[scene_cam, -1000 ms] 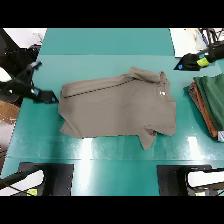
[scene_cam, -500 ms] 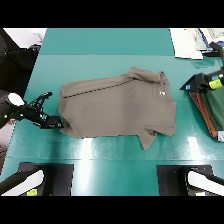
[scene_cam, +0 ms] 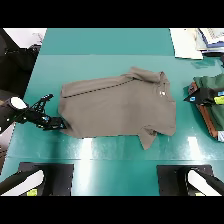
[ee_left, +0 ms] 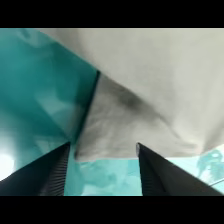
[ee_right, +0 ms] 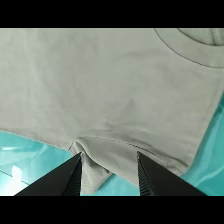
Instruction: Fold the shirts.
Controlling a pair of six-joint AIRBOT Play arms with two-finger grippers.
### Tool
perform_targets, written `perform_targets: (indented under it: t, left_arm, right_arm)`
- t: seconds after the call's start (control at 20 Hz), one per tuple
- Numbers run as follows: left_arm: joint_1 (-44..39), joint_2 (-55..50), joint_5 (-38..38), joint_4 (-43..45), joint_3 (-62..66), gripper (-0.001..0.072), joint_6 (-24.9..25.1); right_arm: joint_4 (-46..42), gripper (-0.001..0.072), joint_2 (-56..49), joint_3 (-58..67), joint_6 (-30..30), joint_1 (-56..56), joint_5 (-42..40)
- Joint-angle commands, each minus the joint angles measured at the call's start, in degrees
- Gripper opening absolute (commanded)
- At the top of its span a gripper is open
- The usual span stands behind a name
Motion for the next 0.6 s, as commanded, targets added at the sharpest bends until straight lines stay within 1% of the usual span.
perform_targets:
  t: [0.0,0.15,0.25,0.3,0.45,0.55]
  left_arm:
    - [0.0,-0.2,2.3,-1.8,-1.7,0.0300,0.1]
    - [0.0,-0.1,3.4,-4.5,-1.7,0.0025,0.2]
    - [0.0,0.5,3.0,-4.8,-1.5,0.0023,-0.1]
    - [0.0,1.6,2.6,-4.8,-0.7,0.0023,-0.2]
    - [0.0,7.3,1.7,-4.7,3.3,0.0023,-0.5]
    - [0.0,11.3,1.5,-4.7,5.1,0.0024,-0.5]
  right_arm:
    - [0.0,0.0376,3.0,-2.2,0.0,-1.8,-0.7]
    - [-0.5,0.0377,4.5,-3.1,0.0,-2.8,-1.0]
    - [-2.0,0.0376,4.3,-3.2,0.1,-2.8,-0.2]
    - [-4.1,0.0376,4.0,-3.2,0.1,-2.8,0.3]
    - [-12.2,0.0377,2.1,-3.3,0.8,-2.8,1.8]
    - [-14.0,0.0381,0.7,-5.7,0.8,-3.0,0.4]
